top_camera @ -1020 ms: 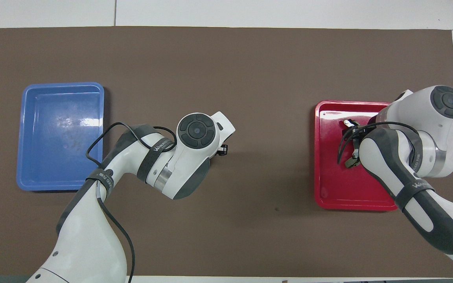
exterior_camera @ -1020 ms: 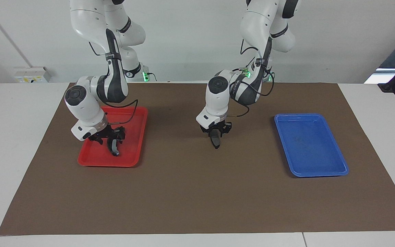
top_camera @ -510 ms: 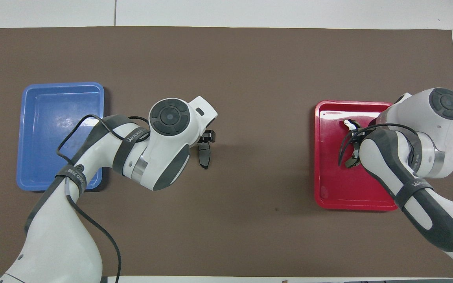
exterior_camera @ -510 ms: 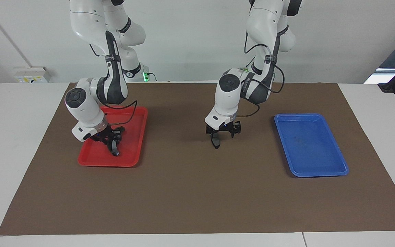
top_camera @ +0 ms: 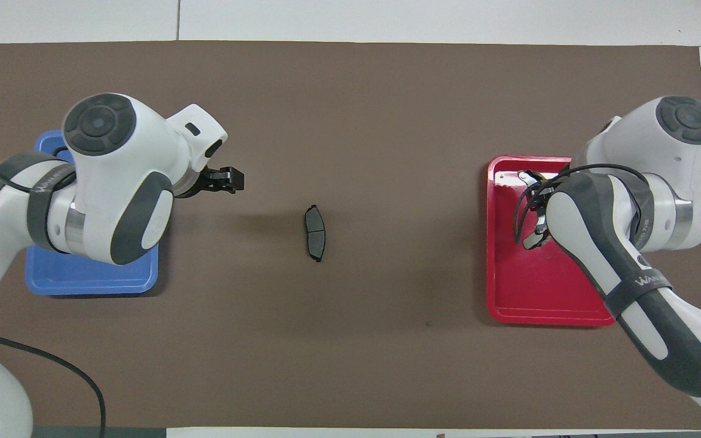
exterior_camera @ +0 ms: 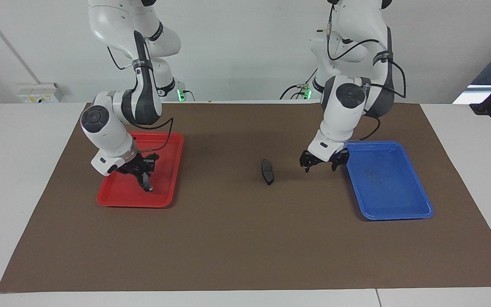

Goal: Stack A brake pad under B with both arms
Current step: 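Lift the curved pad with the right gripper while the left gripper returns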

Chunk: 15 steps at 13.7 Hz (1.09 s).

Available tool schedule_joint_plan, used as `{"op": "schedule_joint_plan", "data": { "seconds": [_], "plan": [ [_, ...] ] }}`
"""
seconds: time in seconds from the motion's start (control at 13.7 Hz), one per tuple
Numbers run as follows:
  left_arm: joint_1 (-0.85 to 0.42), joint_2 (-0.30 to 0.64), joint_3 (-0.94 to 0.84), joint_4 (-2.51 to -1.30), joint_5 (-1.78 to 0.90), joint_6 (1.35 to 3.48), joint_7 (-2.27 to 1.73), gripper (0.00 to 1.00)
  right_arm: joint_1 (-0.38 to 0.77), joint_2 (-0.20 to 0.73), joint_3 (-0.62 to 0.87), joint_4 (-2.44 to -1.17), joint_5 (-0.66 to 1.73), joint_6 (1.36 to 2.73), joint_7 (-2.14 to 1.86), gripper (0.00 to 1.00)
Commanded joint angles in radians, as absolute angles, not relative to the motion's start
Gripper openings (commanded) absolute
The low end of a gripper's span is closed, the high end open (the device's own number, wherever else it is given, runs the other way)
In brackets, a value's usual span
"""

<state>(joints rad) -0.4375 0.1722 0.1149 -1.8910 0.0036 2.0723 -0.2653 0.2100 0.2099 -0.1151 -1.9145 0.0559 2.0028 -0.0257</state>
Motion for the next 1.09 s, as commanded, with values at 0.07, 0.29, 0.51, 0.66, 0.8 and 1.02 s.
{"op": "schedule_joint_plan", "data": {
  "seconds": [0.07, 0.29, 0.51, 0.66, 0.8, 1.02],
  "plan": [
    [-0.293, 0.095, 0.106, -1.898, 0.014, 2.005, -0.118, 1.00, 0.460, 0.291, -0.114, -1.718, 0.069, 1.948, 0.198, 0.04],
    [-0.188, 0.049, 0.107, -1.885, 0.014, 1.956, -0.014, 1.00, 0.587, 0.417, -0.109, -1.648, 0.078, 2.023, 0.259, 0.03],
    [-0.103, 0.026, 0.110, -1.838, 0.014, 1.867, 0.066, 1.00, 0.662, 0.511, -0.097, -1.608, 0.109, 2.119, 0.325, 0.03],
    [-0.060, 0.023, 0.110, -1.787, 0.014, 1.798, 0.130, 1.00, 0.689, 0.543, -0.092, -1.603, 0.110, 2.163, 0.348, 0.01],
    [-0.026, 0.023, 0.110, -1.749, 0.014, 1.749, 0.175, 1.00, 0.710, 0.569, -0.078, -1.580, 0.110, 2.164, 0.403, 0.01],
    [-0.012, 0.006, 0.114, -1.752, 0.014, 1.730, 0.176, 1.00, 0.713, 0.587, -0.061, -1.555, 0.110, 2.164, 0.436, 0.01]
  ]
}}
